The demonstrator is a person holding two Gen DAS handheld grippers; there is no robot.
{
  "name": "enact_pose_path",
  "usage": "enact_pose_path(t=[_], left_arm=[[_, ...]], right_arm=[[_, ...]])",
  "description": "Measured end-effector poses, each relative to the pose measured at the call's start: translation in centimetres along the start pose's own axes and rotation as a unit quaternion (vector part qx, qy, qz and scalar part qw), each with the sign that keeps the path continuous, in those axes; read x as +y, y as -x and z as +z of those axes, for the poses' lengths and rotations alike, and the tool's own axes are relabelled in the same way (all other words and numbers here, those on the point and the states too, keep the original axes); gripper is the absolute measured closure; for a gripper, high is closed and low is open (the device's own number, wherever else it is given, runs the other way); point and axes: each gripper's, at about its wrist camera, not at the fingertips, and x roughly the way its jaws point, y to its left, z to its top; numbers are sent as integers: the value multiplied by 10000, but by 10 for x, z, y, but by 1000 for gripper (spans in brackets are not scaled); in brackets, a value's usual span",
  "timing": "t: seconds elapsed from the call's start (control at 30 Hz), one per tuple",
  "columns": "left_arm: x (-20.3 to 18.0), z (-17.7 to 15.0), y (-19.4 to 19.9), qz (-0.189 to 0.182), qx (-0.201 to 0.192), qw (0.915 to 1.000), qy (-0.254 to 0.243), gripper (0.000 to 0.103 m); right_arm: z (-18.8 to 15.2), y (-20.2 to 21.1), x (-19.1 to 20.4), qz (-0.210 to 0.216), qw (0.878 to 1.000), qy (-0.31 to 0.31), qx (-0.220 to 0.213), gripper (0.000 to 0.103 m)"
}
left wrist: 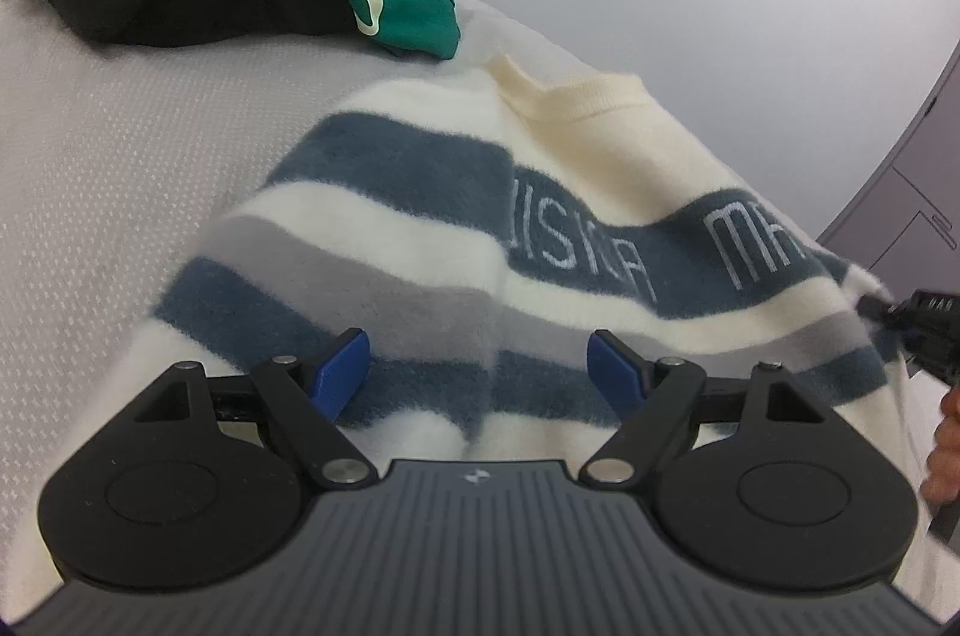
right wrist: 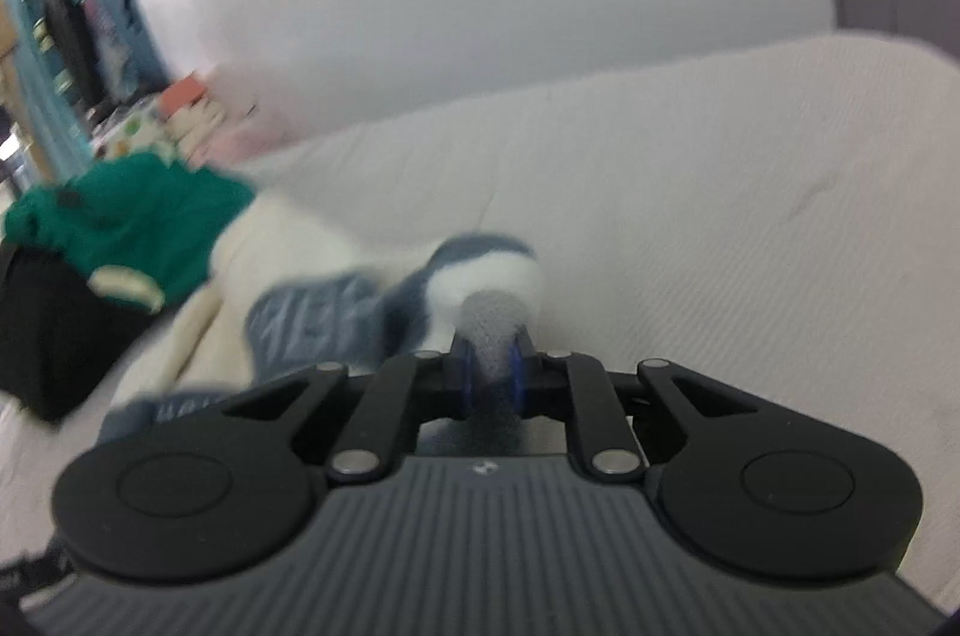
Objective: Fold large clothes
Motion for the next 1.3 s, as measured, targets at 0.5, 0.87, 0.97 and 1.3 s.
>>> enact_pose_path(t=[0.5, 0.87, 0.97, 1.3], left_arm=[[3, 6, -3, -214, 94, 9997, 34, 20], [-2, 4, -1, -69, 128, 9997, -201, 20], [-2, 3, 0, -48, 111, 9997, -195, 20], [1, 0, 11, -102, 115, 9999, 7, 20]], right_arm=[[35, -63, -60, -1478, 9854, 127, -838, 89], [6, -113, -107, -1397, 9892, -447, 33, 79], [11, -105, -114, -1162, 9915, -558, 196, 62], [-1, -30, -154, -1378, 9746, -1706, 464, 46]])
